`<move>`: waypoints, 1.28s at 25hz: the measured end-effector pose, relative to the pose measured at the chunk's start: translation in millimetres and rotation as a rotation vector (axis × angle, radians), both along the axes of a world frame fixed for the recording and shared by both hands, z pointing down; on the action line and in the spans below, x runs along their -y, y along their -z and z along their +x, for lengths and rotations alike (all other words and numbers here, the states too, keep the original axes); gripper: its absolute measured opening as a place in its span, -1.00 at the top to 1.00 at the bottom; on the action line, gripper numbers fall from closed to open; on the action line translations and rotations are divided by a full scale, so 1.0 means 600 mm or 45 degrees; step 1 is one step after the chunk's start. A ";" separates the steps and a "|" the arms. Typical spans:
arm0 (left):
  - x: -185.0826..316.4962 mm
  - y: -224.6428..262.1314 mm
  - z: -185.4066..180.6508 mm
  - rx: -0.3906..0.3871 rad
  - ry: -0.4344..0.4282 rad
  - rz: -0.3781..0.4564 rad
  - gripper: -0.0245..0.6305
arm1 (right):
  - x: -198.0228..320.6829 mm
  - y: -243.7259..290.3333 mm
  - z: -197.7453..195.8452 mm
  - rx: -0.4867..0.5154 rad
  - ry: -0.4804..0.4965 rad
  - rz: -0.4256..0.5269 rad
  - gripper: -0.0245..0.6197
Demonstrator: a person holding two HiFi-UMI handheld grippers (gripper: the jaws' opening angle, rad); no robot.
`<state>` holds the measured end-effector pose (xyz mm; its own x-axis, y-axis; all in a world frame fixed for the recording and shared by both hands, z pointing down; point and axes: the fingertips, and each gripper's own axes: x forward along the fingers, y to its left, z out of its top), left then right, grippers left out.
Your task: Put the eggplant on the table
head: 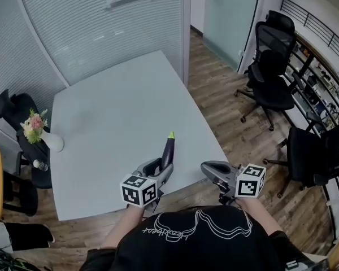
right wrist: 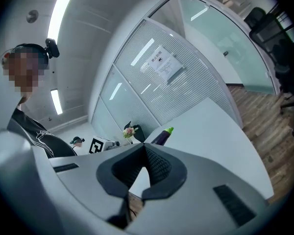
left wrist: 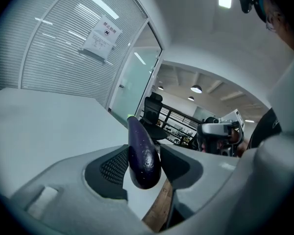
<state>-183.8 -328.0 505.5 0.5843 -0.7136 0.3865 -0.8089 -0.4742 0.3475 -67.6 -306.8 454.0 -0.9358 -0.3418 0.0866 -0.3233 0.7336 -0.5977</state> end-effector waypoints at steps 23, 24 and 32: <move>0.091 -0.194 -0.018 0.153 0.059 -0.221 0.29 | 0.054 -0.063 0.049 -0.028 -0.109 -0.123 0.90; 0.092 -0.200 -0.020 0.159 0.062 -0.229 0.29 | 0.056 -0.065 0.051 -0.032 -0.111 -0.127 0.90; 0.100 -0.242 -0.030 0.220 0.067 -0.269 0.29 | 0.066 -0.078 0.055 -0.043 -0.132 -0.152 0.90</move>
